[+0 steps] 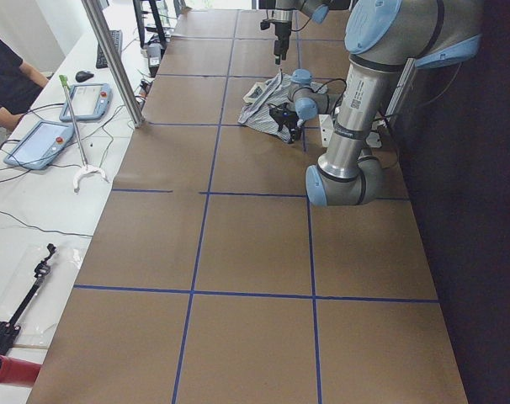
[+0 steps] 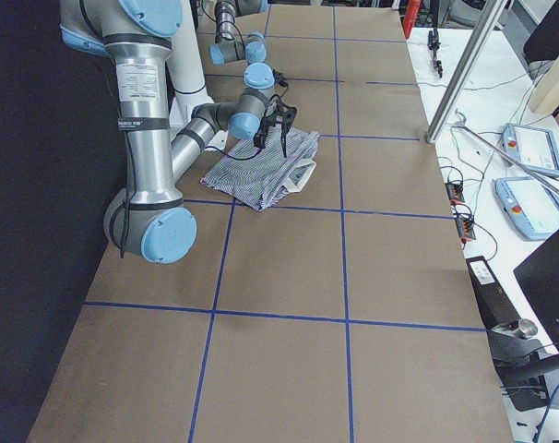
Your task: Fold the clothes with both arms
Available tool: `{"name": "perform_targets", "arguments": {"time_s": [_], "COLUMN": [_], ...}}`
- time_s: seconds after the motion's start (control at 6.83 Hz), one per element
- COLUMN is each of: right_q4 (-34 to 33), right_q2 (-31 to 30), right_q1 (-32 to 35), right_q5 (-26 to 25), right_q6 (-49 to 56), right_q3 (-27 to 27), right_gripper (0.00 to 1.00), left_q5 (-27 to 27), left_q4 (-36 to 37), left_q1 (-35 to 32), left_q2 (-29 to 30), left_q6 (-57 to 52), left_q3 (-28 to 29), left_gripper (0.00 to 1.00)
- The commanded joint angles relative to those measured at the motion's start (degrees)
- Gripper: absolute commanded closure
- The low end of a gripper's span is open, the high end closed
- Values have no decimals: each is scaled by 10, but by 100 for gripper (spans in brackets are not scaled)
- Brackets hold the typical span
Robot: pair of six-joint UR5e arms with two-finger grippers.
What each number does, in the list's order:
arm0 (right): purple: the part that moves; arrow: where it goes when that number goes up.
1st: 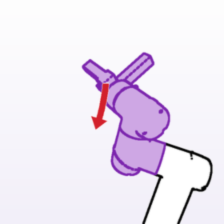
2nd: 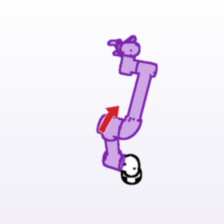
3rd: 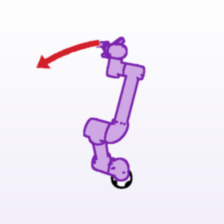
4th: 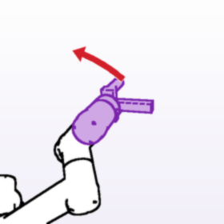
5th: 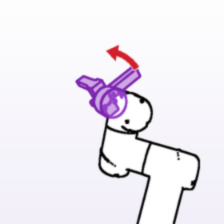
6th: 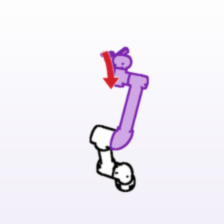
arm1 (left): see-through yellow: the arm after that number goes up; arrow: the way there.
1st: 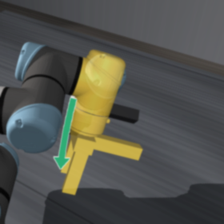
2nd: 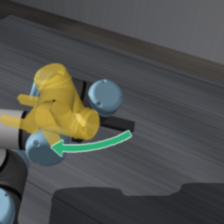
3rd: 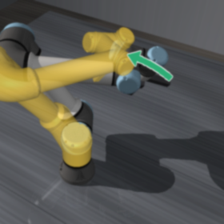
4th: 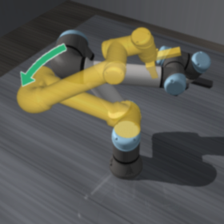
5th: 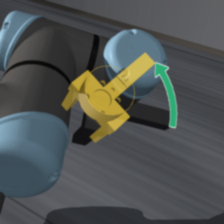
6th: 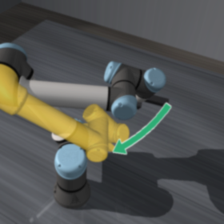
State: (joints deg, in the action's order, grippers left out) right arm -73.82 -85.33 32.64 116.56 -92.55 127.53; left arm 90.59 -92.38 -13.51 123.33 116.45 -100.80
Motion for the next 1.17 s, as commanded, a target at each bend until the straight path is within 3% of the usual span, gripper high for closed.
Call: {"name": "perform_targets", "arguments": {"time_s": [0.0, 0.29, 0.73, 1.02], "right_q4": [0, -1, -3, -2], "right_q2": [1, 1, 0, -1], "right_q1": [1, 2, 2, 3], "right_q5": [1, 1, 1, -1], "right_q6": [0, -1, -1, -1], "right_q3": [1, 1, 1, 2], "right_gripper": [0, 0, 0, 0], "left_q5": [-7, -8, -8, -8], "left_q4": [2, 3, 45, 47], "left_q1": [0, 0, -6, -63], "left_q2": [0, -1, 8, 9], "left_q6": [0, -3, -11, -73], "left_q3": [1, 0, -34, -34], "left_gripper": [39, 100, 100, 100]}}
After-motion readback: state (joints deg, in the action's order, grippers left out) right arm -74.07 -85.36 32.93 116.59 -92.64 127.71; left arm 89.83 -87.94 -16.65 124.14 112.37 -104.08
